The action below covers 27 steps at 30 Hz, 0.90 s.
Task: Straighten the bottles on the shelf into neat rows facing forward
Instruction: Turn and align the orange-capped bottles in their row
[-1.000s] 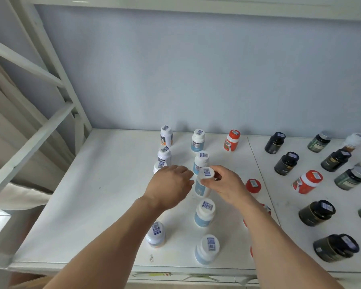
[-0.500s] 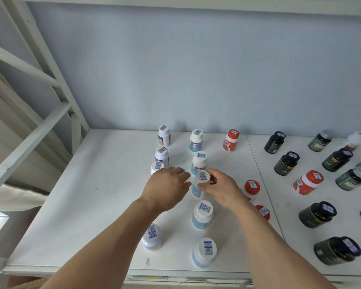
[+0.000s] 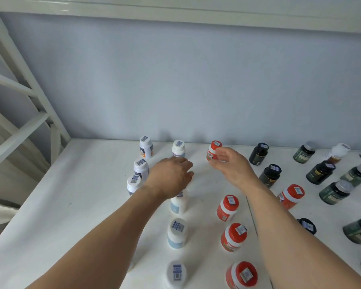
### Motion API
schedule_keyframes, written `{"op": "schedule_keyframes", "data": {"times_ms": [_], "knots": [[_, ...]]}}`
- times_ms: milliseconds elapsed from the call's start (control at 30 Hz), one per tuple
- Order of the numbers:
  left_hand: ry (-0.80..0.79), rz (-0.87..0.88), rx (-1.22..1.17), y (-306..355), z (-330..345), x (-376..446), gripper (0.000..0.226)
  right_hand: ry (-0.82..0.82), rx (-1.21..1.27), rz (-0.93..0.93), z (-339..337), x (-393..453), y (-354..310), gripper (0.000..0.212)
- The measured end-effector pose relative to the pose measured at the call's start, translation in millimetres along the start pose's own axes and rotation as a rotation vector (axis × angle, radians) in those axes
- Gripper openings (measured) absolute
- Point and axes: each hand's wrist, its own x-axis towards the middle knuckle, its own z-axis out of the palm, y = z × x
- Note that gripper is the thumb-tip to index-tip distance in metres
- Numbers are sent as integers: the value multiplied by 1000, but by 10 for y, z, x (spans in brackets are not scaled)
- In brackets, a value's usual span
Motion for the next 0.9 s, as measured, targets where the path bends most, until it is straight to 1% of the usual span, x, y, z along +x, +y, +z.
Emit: {"op": "schedule_keyframes", "data": {"times_ms": [67,133,200,333,567,633,767,833,900], "knots": [[-22,-42,-2,57,61,214,53,11,5,-9,-129,195,75,49],[-40,-103,-11,99,138,439,40,-5,-11,-8,-228,400,150,50],[-52,-178,-41,135,198,638,36,-28,-35,-2,-297,616,227,53],[-111,-295,-124,210,283,943,39,-85,-119,3,-332,1005,348,63],[-246,-355,-164,215,457,1218,46,-177,-161,11,-228,1335,447,72],[-266,-364,-174,207,503,1244,46,-192,-165,19,-174,1389,498,69],[-323,-375,-201,227,574,1268,44,-158,-137,13,-135,1425,574,46],[-327,-396,-244,216,593,1300,46,-160,-126,-2,-145,1417,591,43],[-345,-428,-298,214,601,1331,53,-177,-110,-15,-180,1386,572,42]]}}
